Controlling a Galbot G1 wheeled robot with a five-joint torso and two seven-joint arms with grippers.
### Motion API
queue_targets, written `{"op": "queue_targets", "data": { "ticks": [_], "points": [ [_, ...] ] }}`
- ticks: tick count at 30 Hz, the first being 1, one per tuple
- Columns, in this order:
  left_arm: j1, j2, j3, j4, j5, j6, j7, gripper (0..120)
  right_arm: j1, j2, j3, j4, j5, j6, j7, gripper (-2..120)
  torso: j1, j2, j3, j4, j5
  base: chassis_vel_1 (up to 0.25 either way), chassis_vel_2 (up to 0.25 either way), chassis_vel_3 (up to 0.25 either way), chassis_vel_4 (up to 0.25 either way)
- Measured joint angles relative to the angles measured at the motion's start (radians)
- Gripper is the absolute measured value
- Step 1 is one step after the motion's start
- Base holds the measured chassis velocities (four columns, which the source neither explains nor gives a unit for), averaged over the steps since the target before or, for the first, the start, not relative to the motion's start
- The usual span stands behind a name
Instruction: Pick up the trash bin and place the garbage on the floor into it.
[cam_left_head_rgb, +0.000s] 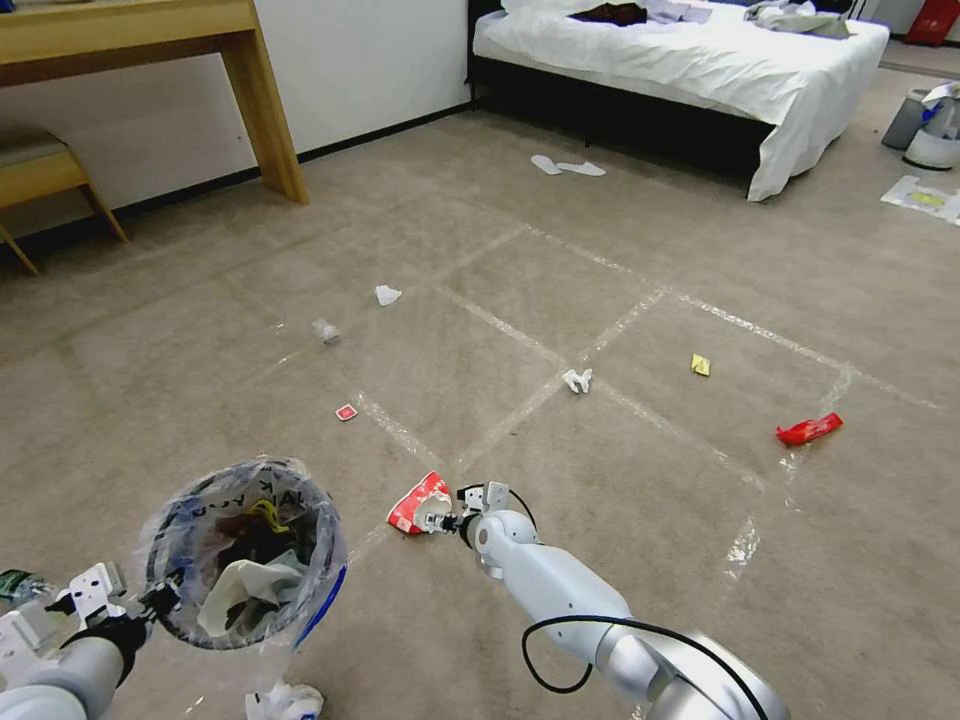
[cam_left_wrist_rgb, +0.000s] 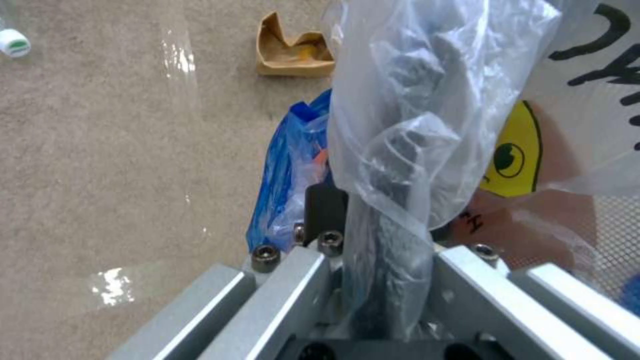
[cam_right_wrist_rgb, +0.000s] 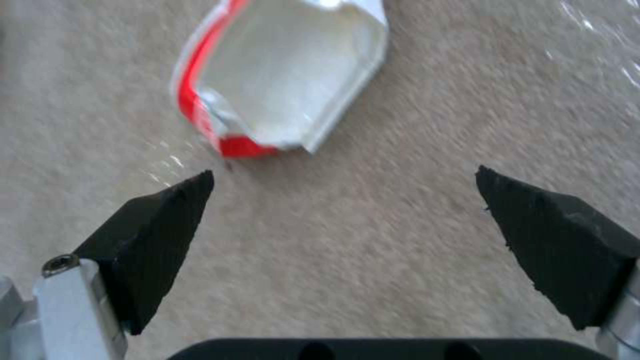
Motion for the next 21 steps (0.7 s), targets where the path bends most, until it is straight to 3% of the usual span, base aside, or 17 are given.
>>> {"op": "queue_targets", "data": {
  "ticks": [15, 21],
  "points": [
    [0.002, 0.003, 0.002, 0.004, 0.002, -0.003, 0.003, 0, -0.015, 0.0, 0.001, 0.001, -0.04, 0.027, -0.018, 98, 0.0, 0.0, 0.0, -0.0001, -0.0001, 0.0, 0.0, 0.0, 0.0],
    [-0.014, 0.012, 0.0, 0.022, 0.003, -0.007, 0.003, 0, -0.046, -0.001, -0.007, 0.12, -0.035, 0.08, -0.013, 78, 0.0, 0.0, 0.0, -0.0001, -0.0002, 0.0, 0.0, 0.0, 0.0]
  ]
}}
